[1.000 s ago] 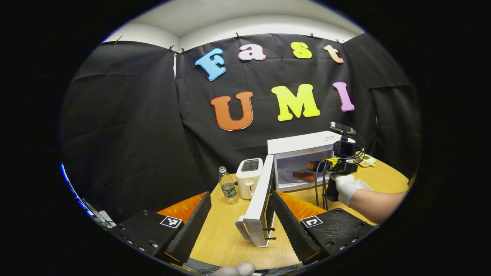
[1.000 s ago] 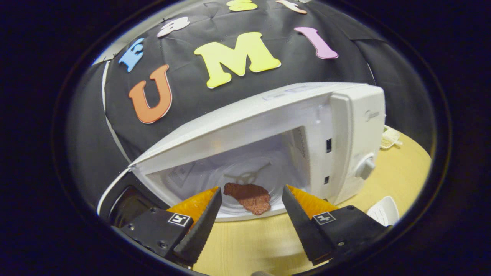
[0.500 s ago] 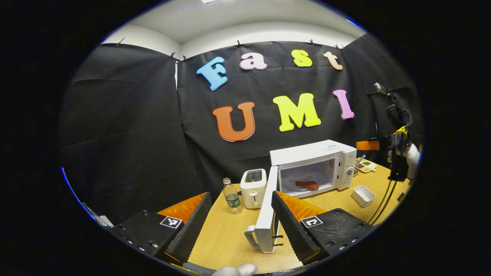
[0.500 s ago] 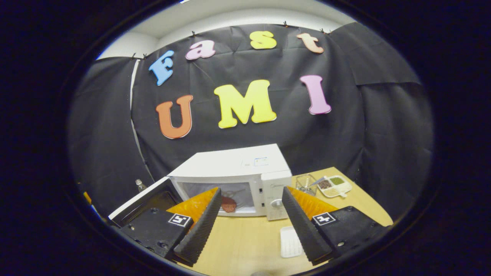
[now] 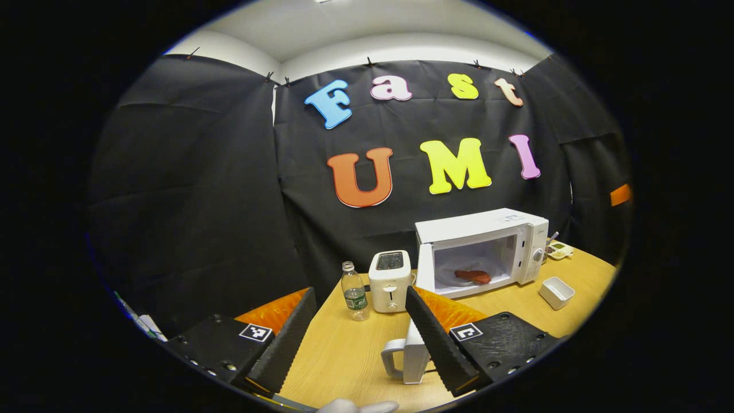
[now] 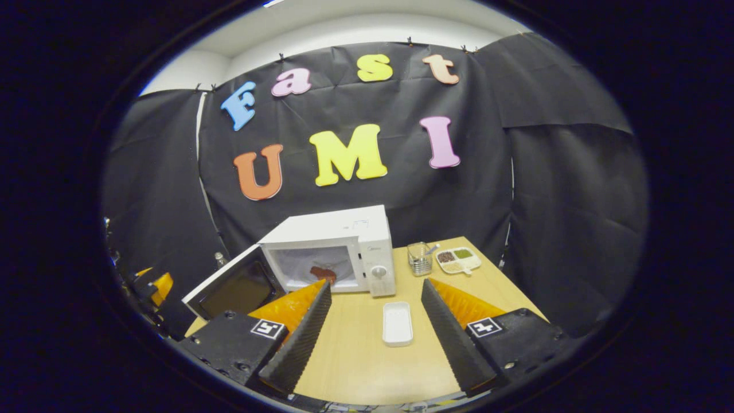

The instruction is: Open the microwave oven with the left hand, put the food in, and close the microwave oven.

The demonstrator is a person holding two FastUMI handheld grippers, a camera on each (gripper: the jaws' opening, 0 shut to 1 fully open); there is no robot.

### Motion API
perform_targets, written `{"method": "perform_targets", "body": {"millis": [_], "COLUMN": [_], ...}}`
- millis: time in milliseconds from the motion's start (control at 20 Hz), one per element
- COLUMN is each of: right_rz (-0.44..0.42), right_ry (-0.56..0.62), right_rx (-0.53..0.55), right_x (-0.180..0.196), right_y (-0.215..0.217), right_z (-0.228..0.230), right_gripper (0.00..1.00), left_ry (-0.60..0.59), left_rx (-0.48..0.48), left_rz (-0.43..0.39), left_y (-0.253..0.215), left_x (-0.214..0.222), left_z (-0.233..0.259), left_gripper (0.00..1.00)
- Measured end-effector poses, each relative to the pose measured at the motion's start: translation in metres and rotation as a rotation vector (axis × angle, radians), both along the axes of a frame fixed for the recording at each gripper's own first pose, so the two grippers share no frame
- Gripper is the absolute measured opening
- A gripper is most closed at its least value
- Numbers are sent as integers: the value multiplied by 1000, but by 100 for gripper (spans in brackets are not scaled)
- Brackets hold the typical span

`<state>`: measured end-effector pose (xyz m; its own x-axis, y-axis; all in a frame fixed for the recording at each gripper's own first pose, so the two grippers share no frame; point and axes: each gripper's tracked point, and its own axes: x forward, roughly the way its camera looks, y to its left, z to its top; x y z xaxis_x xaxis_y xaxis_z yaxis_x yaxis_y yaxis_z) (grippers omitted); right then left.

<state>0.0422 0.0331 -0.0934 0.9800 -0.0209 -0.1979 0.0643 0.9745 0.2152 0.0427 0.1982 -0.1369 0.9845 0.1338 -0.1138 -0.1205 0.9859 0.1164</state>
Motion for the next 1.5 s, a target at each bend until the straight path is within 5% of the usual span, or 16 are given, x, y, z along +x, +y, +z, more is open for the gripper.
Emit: {"method": "perform_targets", "body": {"millis": [50, 150, 250, 300, 350, 400, 450, 700, 750, 800, 1000, 1100, 1200, 1250, 1400, 1500], "right_rz": [1, 0, 1, 4, 1, -2, -5, -21, -21, -18, -20, -11, -1, 2, 9, 10], "right_ry": [8, 0, 3, -6, -13, -16, -18, 8, 22, 31, 39, 40, 39, 41, 36, 35], "right_rx": [4, 5, 13, 29, 38, 44, 47, 43, 25, 14, 6, 13, 18, 21, 25, 27], "right_x": [-6, -15, -22, -24, -26, -28, -29, -33, -34, -34, -35, -34, -31, -30, -27, -26], "right_y": [0, -3, -5, -2, -4, -7, -10, -20, -22, -21, -24, -24, -25, -25, -29, -33], "right_z": [0, 6, 9, 13, 18, 20, 21, 20, 17, 14, 18, 18, 19, 19, 21, 21], "right_gripper": [100, 100, 100, 90, 100, 90, 100, 100, 90, 100, 100, 90, 90, 100, 100, 90], "left_ry": [8, 25, 35, 30, 44, 65, 77, 151, 160, 166, 182, 195, 189, 188, 183, 179], "left_rx": [-5, -7, -22, -23, -18, -19, -39, -79, -81, -88, -109, -93, -92, -84, -64, -51], "left_rz": [-1, -11, -45, -30, -13, 2, -7, 0, 7, 4, -25, -30, -68, -84, -141, -183], "left_y": [1, 1, -3, 3, 9, 17, 17, 24, 25, 24, 10, -1, -18, -28, -57, -77], "left_x": [2, 2, 8, 10, 14, 16, 17, 32, 33, 34, 33, 32, 29, 28, 28, 29], "left_z": [-5, -14, -24, -28, -36, -46, -55, -104, -110, -115, -123, -128, -124, -123, -120, -116], "left_gripper": [97, 97, 63, 46, 29, 12, 1, 0, 0, 0, 0, 0, 0, 0, 0, 0]}}
